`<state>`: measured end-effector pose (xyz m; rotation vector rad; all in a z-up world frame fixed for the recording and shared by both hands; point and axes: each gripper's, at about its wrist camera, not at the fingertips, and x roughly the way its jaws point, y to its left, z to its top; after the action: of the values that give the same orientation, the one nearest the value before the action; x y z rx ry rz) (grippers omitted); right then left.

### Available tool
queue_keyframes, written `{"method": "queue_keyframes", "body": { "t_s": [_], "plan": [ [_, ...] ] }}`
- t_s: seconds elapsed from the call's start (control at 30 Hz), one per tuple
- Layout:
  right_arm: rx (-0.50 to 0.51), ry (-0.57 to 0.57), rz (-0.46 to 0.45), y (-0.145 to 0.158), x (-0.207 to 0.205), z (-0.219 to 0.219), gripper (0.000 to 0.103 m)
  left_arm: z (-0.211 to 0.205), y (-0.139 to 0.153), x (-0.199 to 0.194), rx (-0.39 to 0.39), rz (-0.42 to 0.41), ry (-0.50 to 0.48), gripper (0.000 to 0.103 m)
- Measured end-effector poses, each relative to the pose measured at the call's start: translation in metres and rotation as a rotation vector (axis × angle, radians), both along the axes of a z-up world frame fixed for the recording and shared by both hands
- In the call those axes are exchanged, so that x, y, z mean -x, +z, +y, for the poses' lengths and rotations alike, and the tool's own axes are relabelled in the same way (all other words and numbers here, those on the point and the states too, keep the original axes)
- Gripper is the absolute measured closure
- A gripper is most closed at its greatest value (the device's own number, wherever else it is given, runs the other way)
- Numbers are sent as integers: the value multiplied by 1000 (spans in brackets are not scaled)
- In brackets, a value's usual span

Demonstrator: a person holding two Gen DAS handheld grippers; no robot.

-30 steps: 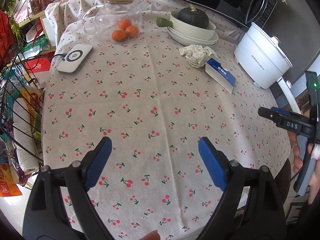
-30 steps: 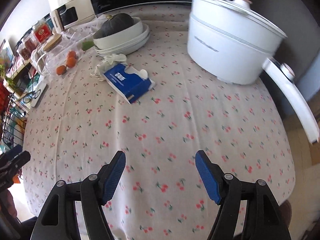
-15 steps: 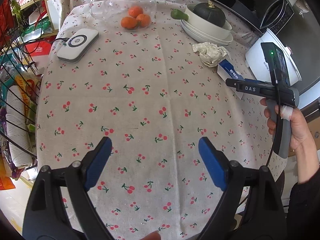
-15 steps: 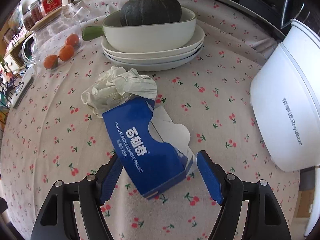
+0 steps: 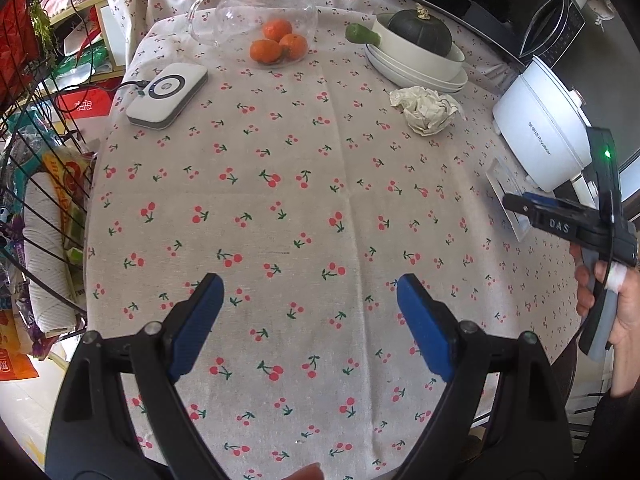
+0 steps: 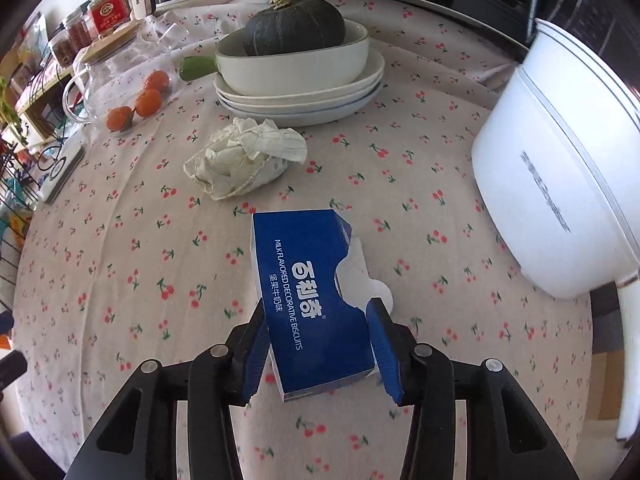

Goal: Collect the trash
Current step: 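Grasp the crumpled white tissue with the left tool while the right tool holds the box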

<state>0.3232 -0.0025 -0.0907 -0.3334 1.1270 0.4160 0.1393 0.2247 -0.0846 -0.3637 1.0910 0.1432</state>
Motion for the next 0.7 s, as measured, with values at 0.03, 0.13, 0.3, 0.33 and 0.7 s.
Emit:
{"method": "queue_keyframes", "body": {
  "t_s": [0.03,0.13,0.3,0.33,0.7],
  "plan": [
    [7,-6,-3,3,9,-7,55,-1,1,0,2,-4,-1,15],
    [-12,-29,3,12,36,-33,55,-5,6,0,10,-19,-5,15],
    [-69,-88,36,19,79,-83,55,-17,6,-11,-23,-28,-11,15],
    [-75,-93,36,20,84,-93,55,-22,5,-17,-38,-24,-18,15],
    [-109,-165,6,25,69,-151,55,-89,-13,-143,-236,-110,-217,15]
  ]
}}
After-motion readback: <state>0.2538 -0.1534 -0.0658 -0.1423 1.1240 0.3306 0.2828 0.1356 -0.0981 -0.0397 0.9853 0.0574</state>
